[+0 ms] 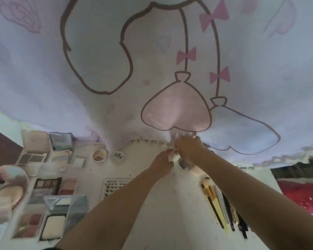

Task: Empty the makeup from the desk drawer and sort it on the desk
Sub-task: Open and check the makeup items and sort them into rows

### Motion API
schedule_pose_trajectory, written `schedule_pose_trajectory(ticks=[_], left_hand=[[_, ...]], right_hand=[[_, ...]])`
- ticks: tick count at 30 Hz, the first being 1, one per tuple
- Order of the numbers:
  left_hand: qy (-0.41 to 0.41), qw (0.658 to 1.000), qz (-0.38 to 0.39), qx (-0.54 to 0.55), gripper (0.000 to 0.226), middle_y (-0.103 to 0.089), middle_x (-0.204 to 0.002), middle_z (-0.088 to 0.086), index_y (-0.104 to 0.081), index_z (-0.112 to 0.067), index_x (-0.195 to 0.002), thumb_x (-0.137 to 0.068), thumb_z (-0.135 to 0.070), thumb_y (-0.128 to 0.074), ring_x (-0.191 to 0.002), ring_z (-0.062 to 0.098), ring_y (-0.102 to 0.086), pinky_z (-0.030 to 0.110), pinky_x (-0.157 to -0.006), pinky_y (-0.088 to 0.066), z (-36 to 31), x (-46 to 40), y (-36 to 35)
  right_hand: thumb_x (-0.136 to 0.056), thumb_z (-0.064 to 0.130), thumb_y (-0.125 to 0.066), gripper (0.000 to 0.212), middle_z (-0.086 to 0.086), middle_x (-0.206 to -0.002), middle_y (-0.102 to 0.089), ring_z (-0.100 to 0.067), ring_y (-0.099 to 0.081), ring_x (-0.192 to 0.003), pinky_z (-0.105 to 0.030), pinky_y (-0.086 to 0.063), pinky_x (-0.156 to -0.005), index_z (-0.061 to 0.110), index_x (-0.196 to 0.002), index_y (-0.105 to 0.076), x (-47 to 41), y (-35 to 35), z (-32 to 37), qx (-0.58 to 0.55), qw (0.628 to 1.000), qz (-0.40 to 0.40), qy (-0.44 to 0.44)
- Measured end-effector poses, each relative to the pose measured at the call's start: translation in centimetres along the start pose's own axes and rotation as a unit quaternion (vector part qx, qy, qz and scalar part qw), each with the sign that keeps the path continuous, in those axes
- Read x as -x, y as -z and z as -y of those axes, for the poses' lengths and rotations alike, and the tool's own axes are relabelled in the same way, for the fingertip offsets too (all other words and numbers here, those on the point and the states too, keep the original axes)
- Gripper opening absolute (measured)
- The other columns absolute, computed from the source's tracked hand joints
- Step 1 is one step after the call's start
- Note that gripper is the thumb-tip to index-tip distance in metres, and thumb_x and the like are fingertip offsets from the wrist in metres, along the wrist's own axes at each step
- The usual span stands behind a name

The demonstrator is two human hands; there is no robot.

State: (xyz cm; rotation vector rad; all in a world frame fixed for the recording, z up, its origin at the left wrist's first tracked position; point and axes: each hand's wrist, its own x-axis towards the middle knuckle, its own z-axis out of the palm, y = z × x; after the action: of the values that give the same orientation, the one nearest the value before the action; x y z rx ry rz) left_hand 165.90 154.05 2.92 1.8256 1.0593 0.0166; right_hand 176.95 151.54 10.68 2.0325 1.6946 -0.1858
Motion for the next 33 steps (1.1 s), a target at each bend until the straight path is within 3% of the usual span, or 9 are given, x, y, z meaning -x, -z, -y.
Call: schedule_pose_trajectory(ticks=[6,10,14,17,20,25,28,31,33], left_hand=[[0.024,0.997,-0.018,0.072,0.041,-0.058,-0.121,0.012,-0.048,-0.010,-0.126,-0.086,-0.021,-0.053,-0.114,0.028,-0.054,0.027,-0.085,-0.039,0.3,-0.4,-0.3],[0.032,0.994,-0.078,0.074,0.034,-0.060,-0.111,0.010,-0.050,-0.007,-0.118,-0.089,-0.022,-0.059,-0.104,0.026,-0.057,0.026,-0.075,-0.037,1.0,1.7,1.4],[-0.009,0.992,-0.115,0.044,0.032,-0.062,-0.094,0.000,-0.057,-0.015,-0.113,-0.085,-0.028,-0.066,-0.085,0.019,-0.058,0.026,-0.068,-0.040,1.7,6.0,4.3],[-0.056,0.978,-0.191,-0.061,0.034,-0.063,-0.103,0.003,-0.059,-0.016,-0.116,-0.084,-0.027,-0.065,-0.097,0.021,-0.057,0.030,-0.079,-0.043,2.5,9.3,5.6],[-0.112,0.950,-0.244,-0.161,0.040,-0.061,-0.113,0.005,-0.056,-0.015,-0.122,-0.086,-0.031,-0.063,-0.108,0.023,-0.050,0.030,-0.089,-0.040,3.3,11.7,6.3],[-0.133,0.949,-0.231,-0.167,0.034,-0.065,-0.103,0.004,-0.061,-0.016,-0.113,-0.084,-0.033,-0.066,-0.100,0.023,-0.055,0.033,-0.085,-0.044,4.3,14.9,8.4],[-0.096,0.971,-0.188,-0.111,0.028,-0.066,-0.097,0.002,-0.062,-0.016,-0.107,-0.085,-0.034,-0.064,-0.089,0.019,-0.059,0.033,-0.079,-0.048,4.0,16.6,9.6],[-0.060,0.996,-0.070,0.017,0.025,-0.065,-0.097,0.001,-0.060,-0.018,-0.108,-0.088,-0.032,-0.062,-0.085,0.016,-0.063,0.028,-0.076,-0.054,3.8,17.9,11.0],[-0.055,0.989,0.029,0.136,0.020,-0.065,-0.096,0.002,-0.060,-0.017,-0.107,-0.090,-0.029,-0.060,-0.085,0.015,-0.064,0.030,-0.077,-0.055,3.9,18.5,11.8]], right_hand=[[-0.092,0.020,-0.054,0.026,0.004,-0.115,-0.056,-0.020,-0.058,-0.101,-0.031,-0.035,-0.085,0.026,-0.117,-0.056,-1.7,-1.2,0.1,0.027,0.996,-0.060,0.061],[-0.096,0.036,-0.046,0.022,0.000,-0.107,-0.057,-0.023,-0.058,-0.098,-0.033,-0.039,-0.083,0.026,-0.111,-0.058,-0.8,0.4,1.4,-0.121,0.985,-0.054,0.108],[-0.095,0.030,-0.051,0.022,-0.001,-0.102,-0.060,-0.015,-0.055,-0.090,-0.021,-0.041,-0.075,0.016,-0.108,-0.063,1.7,2.9,2.2,-0.322,0.933,-0.019,0.157],[-0.096,0.044,-0.045,0.039,-0.003,-0.096,-0.060,-0.017,-0.059,-0.081,-0.024,-0.046,-0.069,0.009,-0.105,-0.059,3.6,4.5,3.9,-0.459,0.883,0.075,0.066],[-0.096,0.053,-0.035,0.054,-0.005,-0.080,-0.066,-0.014,-0.061,-0.057,-0.021,-0.048,-0.054,0.005,-0.106,-0.057,5.0,5.3,6.4,-0.447,0.884,0.136,-0.002],[-0.097,0.039,-0.046,0.041,-0.004,-0.064,-0.061,-0.012,-0.052,-0.050,-0.018,-0.041,-0.048,0.004,-0.089,-0.063,6.8,5.8,8.9,-0.527,0.846,0.085,0.013],[-0.095,0.033,-0.050,0.024,0.000,-0.071,-0.062,-0.008,-0.054,-0.052,-0.017,-0.040,-0.051,0.012,-0.092,-0.062,8.2,6.0,9.6,-0.493,0.866,0.034,0.076],[-0.094,0.026,-0.053,0.025,0.006,-0.102,-0.059,-0.009,-0.056,-0.083,-0.016,-0.040,-0.070,0.020,-0.118,-0.057,9.6,6.2,9.1,-0.408,0.898,-0.025,0.164],[-0.094,0.025,-0.055,0.028,0.012,-0.106,-0.056,-0.006,-0.052,-0.095,-0.012,-0.036,-0.076,0.024,-0.122,-0.056,10.4,6.4,8.5,-0.398,0.894,-0.032,0.203]])
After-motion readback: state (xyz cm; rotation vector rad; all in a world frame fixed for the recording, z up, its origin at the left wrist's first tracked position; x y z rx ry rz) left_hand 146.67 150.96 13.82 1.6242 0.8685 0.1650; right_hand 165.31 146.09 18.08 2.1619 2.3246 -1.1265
